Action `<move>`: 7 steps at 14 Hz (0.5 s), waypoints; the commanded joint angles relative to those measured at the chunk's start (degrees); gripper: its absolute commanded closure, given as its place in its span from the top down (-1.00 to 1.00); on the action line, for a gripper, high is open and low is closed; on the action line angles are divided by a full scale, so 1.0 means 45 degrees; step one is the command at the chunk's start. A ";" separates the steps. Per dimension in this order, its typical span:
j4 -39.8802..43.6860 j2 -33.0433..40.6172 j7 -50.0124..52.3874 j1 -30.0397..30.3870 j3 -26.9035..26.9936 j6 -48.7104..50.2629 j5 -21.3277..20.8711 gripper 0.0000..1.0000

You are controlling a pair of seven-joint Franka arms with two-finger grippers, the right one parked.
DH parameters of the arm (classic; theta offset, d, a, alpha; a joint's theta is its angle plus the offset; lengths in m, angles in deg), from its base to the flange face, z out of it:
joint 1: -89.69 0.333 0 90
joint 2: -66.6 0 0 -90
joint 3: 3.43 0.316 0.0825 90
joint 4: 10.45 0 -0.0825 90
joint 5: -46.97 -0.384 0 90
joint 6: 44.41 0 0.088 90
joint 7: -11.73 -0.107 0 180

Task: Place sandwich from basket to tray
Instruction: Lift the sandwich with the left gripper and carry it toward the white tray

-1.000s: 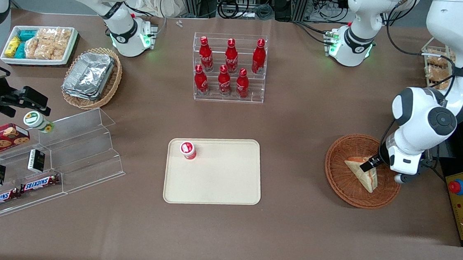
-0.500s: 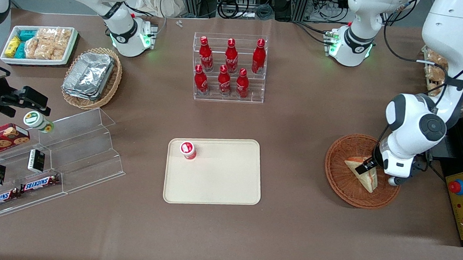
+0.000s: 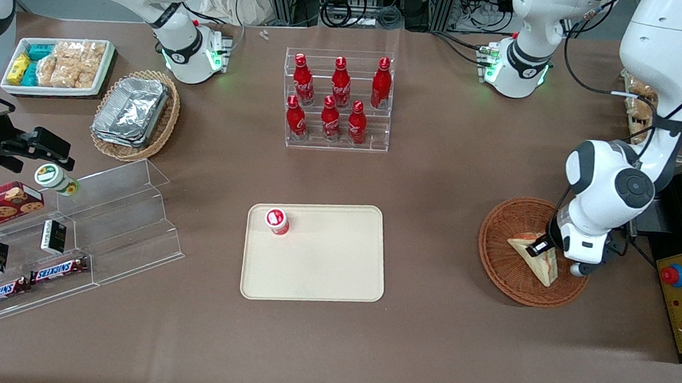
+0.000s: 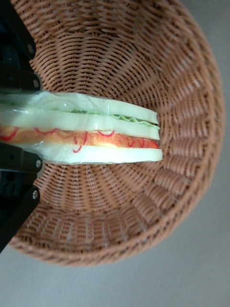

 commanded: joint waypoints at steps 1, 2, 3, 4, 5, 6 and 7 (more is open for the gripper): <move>0.1322 0.0980 0.0301 -0.0067 -0.0044 0.3000 -0.0216 -1.00; 0.2375 0.1001 0.0281 -0.0067 -0.0064 0.4640 -0.0235 -1.00; 0.3526 0.0982 0.0281 -0.0086 -0.0083 0.6222 -0.0313 -1.00; 0.4698 0.0924 0.0281 -0.0164 -0.0141 0.7766 -0.0449 -1.00; 0.5928 0.0885 0.0261 -0.0338 -0.0181 0.9328 -0.0605 -1.00; 0.7100 0.0807 0.0242 -0.0359 -0.0200 1.0697 -0.0703 -1.00; 0.8117 0.0767 0.0203 -0.0534 -0.0220 1.1716 -0.0704 -1.00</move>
